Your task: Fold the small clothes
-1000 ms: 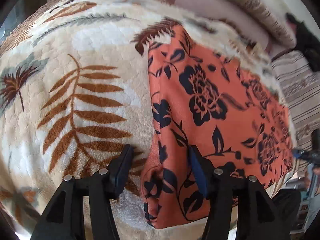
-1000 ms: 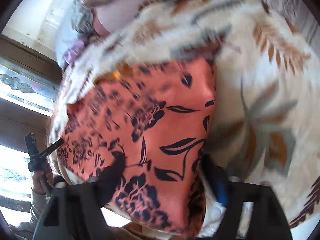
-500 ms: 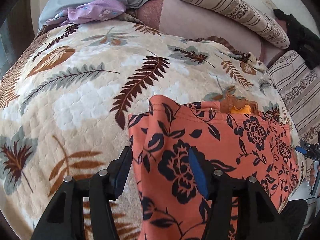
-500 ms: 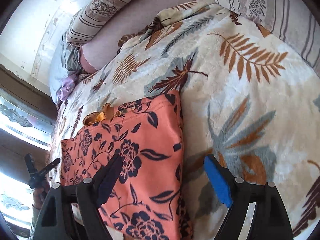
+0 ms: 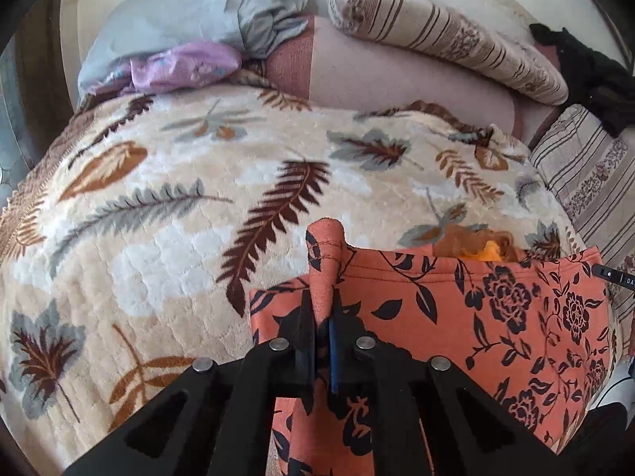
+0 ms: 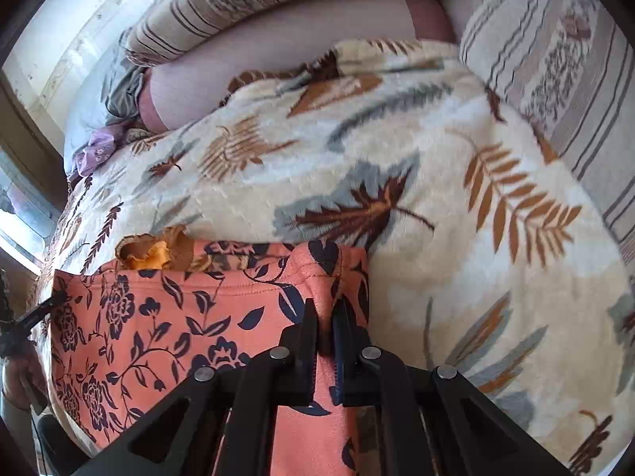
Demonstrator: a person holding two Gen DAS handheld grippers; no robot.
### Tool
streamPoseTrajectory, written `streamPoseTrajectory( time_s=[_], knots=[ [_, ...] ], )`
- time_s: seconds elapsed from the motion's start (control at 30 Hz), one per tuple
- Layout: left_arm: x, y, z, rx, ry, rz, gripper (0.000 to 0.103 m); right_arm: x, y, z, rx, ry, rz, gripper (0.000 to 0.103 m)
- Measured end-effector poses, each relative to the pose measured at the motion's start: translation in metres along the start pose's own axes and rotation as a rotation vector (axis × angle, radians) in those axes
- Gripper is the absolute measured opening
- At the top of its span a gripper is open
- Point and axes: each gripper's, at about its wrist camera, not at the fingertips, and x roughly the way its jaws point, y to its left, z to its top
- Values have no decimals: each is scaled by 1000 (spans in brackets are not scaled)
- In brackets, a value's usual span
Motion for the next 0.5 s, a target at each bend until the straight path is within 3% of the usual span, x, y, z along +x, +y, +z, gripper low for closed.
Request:
streamPoseTrajectory(
  time_s=[0.1,0.17,0.23,0.3,0.33,0.37,0.4,0.43,0.47,0.5],
  knots=[
    [-14,7,2,-13,-53,9,5,-18,7,16,-28,-68,-9,6],
    [3,15,1,-31,-30,26,5,-4,2,26,-6,-71,-6,6],
    [41,24,-3,-71,91,32,9,33,-9,28,38,2,-6,7],
    [71,26,-12,-78,156,53,9,80,-19,15,99,147,-3,10],
    [71,26,-13,-67,131,52,9,90,-22,8,115,162,-2,12],
    [67,25,-10,-61,124,50,10,85,-22,6,121,117,-1,13],
    [61,25,-8,-60,123,53,18,79,-23,4,137,96,5,16],
    [53,27,-6,-63,111,61,34,71,-23,4,152,88,21,34],
    [42,28,-4,-66,85,79,39,62,-23,4,151,81,16,74],
    [28,29,-3,-68,52,92,43,48,-23,5,149,52,-3,84]
  ],
)
